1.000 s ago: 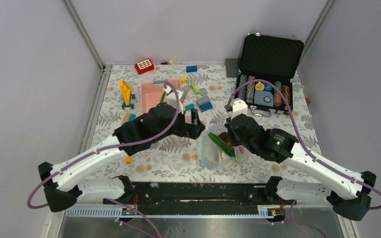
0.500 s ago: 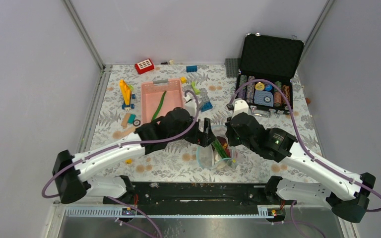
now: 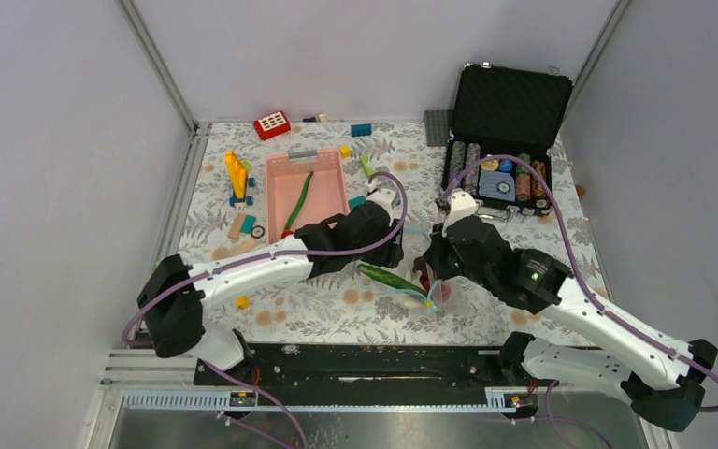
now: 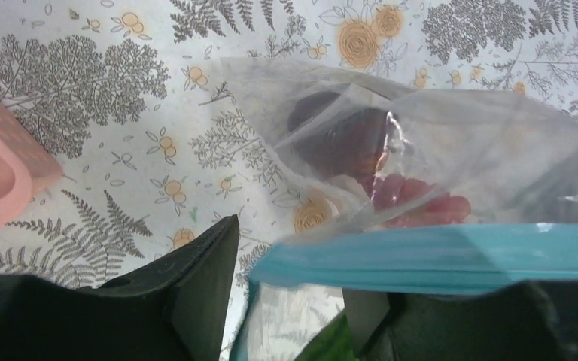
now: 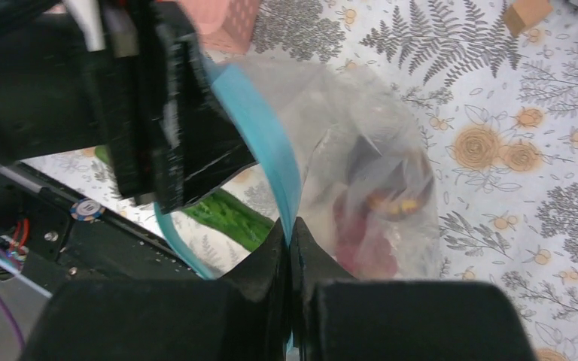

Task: Place the food in the zip-top bag and seal the zipper
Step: Adjust the fake vegetable in the zipper food storage bag.

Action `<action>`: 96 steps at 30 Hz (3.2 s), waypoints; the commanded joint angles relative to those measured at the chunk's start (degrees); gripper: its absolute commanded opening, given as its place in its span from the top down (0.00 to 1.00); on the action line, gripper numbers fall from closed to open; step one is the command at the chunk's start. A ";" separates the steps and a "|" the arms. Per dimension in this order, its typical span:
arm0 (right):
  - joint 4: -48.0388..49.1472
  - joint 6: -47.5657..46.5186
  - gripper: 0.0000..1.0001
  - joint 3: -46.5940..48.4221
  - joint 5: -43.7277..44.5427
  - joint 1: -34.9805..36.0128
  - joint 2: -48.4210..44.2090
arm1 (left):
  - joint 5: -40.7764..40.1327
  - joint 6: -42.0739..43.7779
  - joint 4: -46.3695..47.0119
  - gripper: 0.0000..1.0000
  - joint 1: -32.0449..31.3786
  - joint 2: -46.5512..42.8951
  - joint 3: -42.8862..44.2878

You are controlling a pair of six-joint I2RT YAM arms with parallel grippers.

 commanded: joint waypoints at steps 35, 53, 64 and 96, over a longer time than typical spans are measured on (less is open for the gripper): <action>-5.12 0.47 1.00 -3.70 9.22 -9.58 -3.94 | -22.39 -0.52 -23.19 1.00 0.30 0.04 19.62; 11.63 -16.51 0.40 -5.01 0.53 -9.53 -11.13 | -7.92 2.06 -17.21 1.00 0.72 7.02 26.04; 13.92 -14.78 0.43 -8.66 -3.58 -9.54 -13.31 | -7.11 2.30 -14.96 1.00 0.86 4.97 23.82; -3.40 -1.88 1.00 8.36 -0.01 -9.57 7.22 | 0.43 4.21 -14.48 0.94 1.47 7.77 28.45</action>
